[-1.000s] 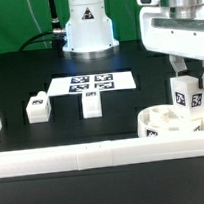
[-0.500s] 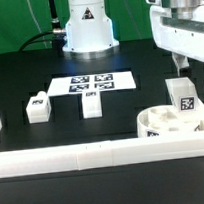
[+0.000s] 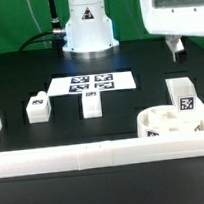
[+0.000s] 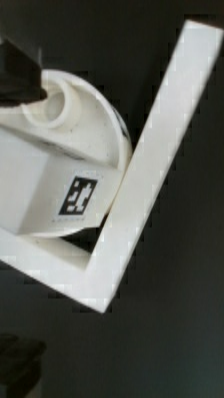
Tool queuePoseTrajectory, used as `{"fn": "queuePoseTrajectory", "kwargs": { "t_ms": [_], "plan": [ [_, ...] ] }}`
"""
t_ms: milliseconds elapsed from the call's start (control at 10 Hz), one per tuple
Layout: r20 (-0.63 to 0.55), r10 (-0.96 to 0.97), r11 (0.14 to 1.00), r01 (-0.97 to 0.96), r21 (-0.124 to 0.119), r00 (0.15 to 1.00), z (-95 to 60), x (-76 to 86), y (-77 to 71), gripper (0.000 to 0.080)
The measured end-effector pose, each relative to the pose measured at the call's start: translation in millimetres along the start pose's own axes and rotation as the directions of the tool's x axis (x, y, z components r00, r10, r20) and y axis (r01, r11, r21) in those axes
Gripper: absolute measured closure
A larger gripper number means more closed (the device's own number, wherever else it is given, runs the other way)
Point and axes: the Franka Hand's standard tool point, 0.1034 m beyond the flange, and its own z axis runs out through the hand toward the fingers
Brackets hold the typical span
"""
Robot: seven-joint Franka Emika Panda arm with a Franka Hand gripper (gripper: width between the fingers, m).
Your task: Assemble stool
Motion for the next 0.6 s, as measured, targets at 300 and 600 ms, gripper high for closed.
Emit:
{"fn": "queuePoseTrajectory", "kwargs": {
  "t_ms": [300,600],
  "plan": [
    [-0.013,-0.3,0.954,0.3,-0.02,0.954,6.6,-3.9,-4.9,0.015],
    [-0.005,-0.588,0.808,0.588,-0.027,0.809,4.8,0.3,-17.5,0.015]
  ]
}}
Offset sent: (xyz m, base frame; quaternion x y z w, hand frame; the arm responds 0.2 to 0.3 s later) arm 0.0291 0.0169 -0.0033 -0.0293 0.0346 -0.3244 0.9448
